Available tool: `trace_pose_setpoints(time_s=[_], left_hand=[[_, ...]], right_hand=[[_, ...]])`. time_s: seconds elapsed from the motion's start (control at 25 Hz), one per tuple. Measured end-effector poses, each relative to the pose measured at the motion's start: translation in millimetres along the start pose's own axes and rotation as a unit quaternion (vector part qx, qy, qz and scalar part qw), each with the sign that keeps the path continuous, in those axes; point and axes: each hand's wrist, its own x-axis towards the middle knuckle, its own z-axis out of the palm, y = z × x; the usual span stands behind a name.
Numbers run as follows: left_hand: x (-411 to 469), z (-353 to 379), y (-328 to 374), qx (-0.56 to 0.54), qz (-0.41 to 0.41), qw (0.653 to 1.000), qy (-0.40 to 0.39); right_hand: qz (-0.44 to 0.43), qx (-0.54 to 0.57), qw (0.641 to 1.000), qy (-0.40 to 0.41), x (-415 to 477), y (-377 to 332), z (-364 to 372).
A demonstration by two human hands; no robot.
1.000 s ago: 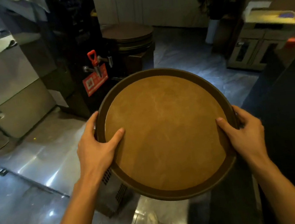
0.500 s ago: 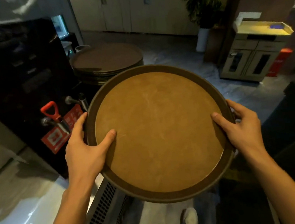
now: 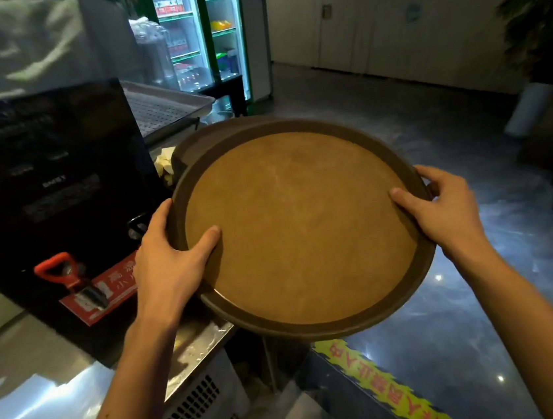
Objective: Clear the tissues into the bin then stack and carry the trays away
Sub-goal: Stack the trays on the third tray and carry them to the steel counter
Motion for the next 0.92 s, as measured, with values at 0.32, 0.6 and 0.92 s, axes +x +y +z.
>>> trace_pose_setpoints(time_s=[0.32,0.6,0.92], left_hand=[[95.4,51.6,-12.9,0.061,-0.082,0.994,0.043],[150.6,77.3,-20.3,0.141,-0.123,0.982,0.026],[177.1,88.9,-18.0,0.237,-0.135,0.961,0.051]], right_hand=[[-0.048,-0.065,0.992,-0.099,136.8,1.8,66.6],[-0.102,-0.166,0.967,-0.163,227.4,-10.0,125.4],[-0.196,-0.241,0.910,-0.273,300.6,-24.4,174.5]])
